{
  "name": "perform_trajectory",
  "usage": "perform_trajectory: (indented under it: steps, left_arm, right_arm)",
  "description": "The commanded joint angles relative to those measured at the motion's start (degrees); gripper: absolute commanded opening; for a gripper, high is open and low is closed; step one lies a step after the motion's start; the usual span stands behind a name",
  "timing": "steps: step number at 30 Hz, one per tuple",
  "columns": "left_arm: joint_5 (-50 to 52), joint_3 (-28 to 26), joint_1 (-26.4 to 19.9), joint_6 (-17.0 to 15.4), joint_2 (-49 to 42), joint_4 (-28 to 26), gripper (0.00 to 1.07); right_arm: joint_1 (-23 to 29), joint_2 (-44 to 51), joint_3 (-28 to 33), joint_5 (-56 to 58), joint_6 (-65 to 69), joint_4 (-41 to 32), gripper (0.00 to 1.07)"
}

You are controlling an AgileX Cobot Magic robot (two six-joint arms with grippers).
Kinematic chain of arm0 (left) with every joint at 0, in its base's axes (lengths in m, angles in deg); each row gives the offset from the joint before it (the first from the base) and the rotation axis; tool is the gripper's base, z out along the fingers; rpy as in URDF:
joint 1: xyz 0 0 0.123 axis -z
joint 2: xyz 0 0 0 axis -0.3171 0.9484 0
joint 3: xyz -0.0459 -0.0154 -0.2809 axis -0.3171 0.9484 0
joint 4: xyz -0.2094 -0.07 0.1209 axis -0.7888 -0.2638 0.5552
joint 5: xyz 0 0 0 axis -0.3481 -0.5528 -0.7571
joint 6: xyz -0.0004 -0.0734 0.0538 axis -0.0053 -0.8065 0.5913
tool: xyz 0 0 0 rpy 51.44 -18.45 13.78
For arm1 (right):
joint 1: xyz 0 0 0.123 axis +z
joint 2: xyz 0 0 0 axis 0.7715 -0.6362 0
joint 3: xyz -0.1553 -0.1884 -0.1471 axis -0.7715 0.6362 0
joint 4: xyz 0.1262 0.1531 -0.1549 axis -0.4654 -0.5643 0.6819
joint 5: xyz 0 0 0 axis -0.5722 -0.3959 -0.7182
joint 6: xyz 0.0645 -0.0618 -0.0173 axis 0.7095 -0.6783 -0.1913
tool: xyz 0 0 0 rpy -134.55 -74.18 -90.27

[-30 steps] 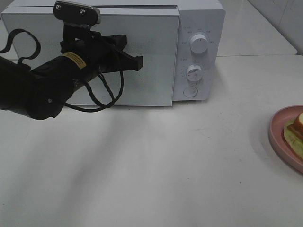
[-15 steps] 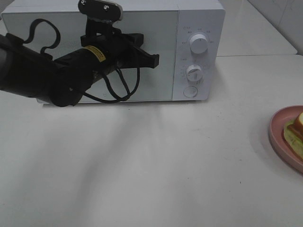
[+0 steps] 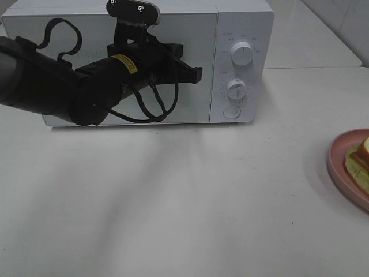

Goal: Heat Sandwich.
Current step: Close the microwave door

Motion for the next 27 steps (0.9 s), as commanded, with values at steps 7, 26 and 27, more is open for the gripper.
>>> perform_trajectory:
  steps: [7, 26, 27]
  left_arm:
    - [-7.16, 4.76, 0.86, -0.74, -6.13, -3.50, 0.00]
    - [-52.20, 5.21, 0.86, -0.74, -16.39, -2.75, 0.97]
    - [-52.20, 5.21, 0.86, -0.74, -16.39, -2.75, 0.97]
  right_arm:
    - [-0.52, 1.55, 0.00, -0.80, -0.80, 0.00, 0.76]
    - [-0.52, 1.55, 0.00, -0.80, -0.80, 0.00, 0.76]
    - [-0.52, 1.55, 0.00, -0.80, -0.80, 0.00, 0.76]
